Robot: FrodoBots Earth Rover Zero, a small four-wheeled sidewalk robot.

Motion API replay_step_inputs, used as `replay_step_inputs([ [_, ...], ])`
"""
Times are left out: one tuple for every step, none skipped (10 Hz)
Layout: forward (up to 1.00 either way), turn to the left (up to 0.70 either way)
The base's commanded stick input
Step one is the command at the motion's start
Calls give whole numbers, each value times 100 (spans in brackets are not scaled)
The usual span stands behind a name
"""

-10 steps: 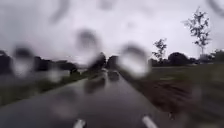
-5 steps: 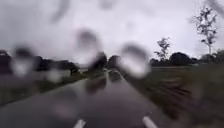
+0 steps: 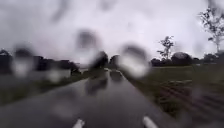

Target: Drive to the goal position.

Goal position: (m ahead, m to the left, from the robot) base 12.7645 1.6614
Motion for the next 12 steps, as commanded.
replay_step_inputs([
  [85,0],
  [85,0],
  [85,0],
  [85,0],
  [85,0],
  [85,0],
  [85,0],
  [85,0],
  [85,0],
  [85,0],
  [85,0],
  [85,0],
])
